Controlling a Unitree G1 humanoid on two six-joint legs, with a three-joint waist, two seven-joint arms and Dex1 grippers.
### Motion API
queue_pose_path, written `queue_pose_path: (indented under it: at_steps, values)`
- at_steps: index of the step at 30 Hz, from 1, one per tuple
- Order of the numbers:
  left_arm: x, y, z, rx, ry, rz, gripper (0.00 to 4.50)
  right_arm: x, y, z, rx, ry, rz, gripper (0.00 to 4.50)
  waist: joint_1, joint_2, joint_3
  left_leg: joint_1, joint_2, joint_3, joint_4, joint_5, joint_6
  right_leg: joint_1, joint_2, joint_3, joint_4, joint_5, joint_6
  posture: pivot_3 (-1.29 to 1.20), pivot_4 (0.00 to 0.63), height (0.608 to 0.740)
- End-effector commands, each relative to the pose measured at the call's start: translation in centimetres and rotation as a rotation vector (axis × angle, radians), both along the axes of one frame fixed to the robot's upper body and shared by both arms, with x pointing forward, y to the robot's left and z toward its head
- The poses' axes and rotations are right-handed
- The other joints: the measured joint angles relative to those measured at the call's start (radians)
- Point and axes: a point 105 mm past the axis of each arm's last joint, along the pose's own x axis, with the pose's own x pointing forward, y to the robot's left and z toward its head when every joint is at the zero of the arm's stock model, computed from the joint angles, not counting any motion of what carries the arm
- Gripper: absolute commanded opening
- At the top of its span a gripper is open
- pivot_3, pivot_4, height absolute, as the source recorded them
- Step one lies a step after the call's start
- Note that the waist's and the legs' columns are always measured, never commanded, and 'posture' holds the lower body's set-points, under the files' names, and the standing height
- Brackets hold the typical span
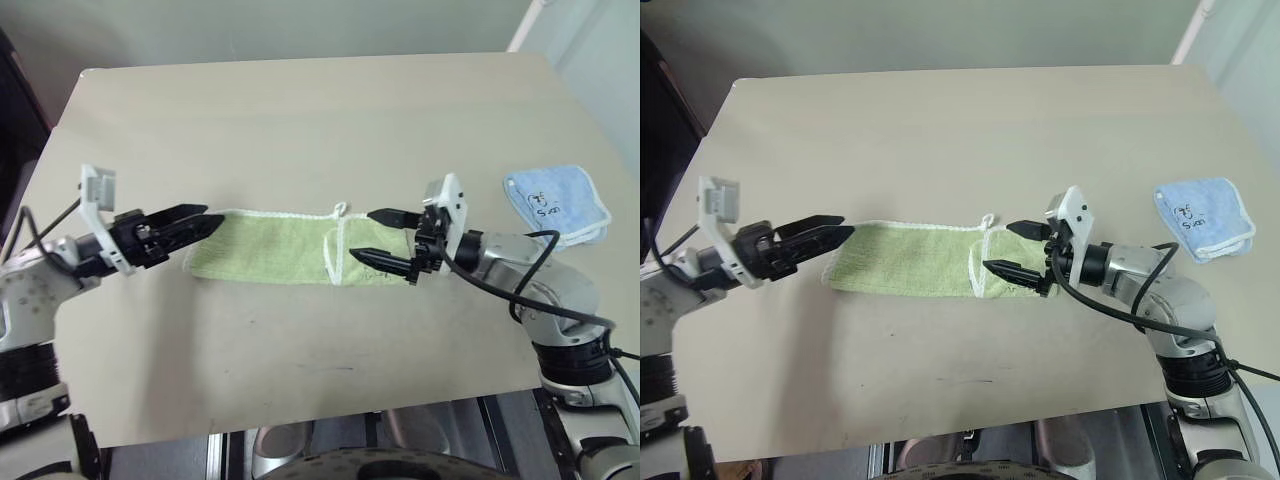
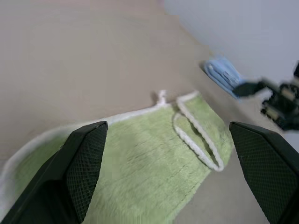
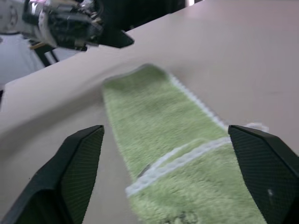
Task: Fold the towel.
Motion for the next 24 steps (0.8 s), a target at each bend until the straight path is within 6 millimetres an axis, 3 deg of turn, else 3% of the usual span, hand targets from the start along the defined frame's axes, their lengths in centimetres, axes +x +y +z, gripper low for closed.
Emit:
queue_pose_path:
  at_steps: [1,4,8,13,18,24]
  values:
    - [-1.8,0.0,0.5,0.055,0.053,-0.012,4.5,-0.3,0.3,0.9,-0.03,-0.074,0.065,4.45,0.0,0.0,0.0,0.0,0.0,0.0,0.0,0.0,0.0,0.0,0.0,0.0,0.0,0.0,-0.001,0.0,0.15,0.74]
    - [-2.4,1.2,0.4,0.033,0.136,0.056,4.5,-1.2,0.2,0.1,-0.121,-0.094,0.152,4.45,0.005,-0.001,0.0,0.0,0.0,-0.001,0.0,0.0,-0.001,-0.001,0.0,0.0,0.0,-0.001,-0.002,0.0,0.15,0.74]
    - [-2.7,2.7,0.5,-0.02,0.223,0.144,4.5,-0.2,0.1,0.5,-0.151,-0.146,0.127,4.45,0.001,-0.001,0.0,0.0,0.001,-0.001,0.0,-0.001,-0.004,-0.002,0.002,0.0,0.002,0.001,-0.006,0.0,0.15,0.74]
    - [-3.3,5.3,-2.8,0.095,0.445,0.306,4.5,0.0,0.6,0.6,-0.161,-0.17,0.145,4.45,-0.003,-0.001,0.0,0.003,0.001,-0.002,-0.004,0.002,-0.009,-0.003,0.004,0.001,0.004,0.003,-0.01,0.0,0.15,0.74]
    - [-3.7,5.9,-3.2,-0.014,0.52,0.334,4.5,0.3,1.0,0.7,-0.16,-0.19,0.136,4.45,-0.002,-0.005,0.0,0.008,0.002,-0.002,-0.017,0.008,-0.015,-0.003,0.004,0.001,0.004,0.003,-0.014,0.0,0.15,0.74]
    - [-2.4,5.5,-3.6,-0.105,0.548,0.345,4.5,0.5,1.1,0.9,-0.154,-0.202,0.107,4.45,0.0,-0.006,0.0,0.012,0.003,-0.003,-0.022,0.011,-0.019,-0.004,0.005,0.001,0.008,0.002,-0.017,0.0,0.15,0.74]
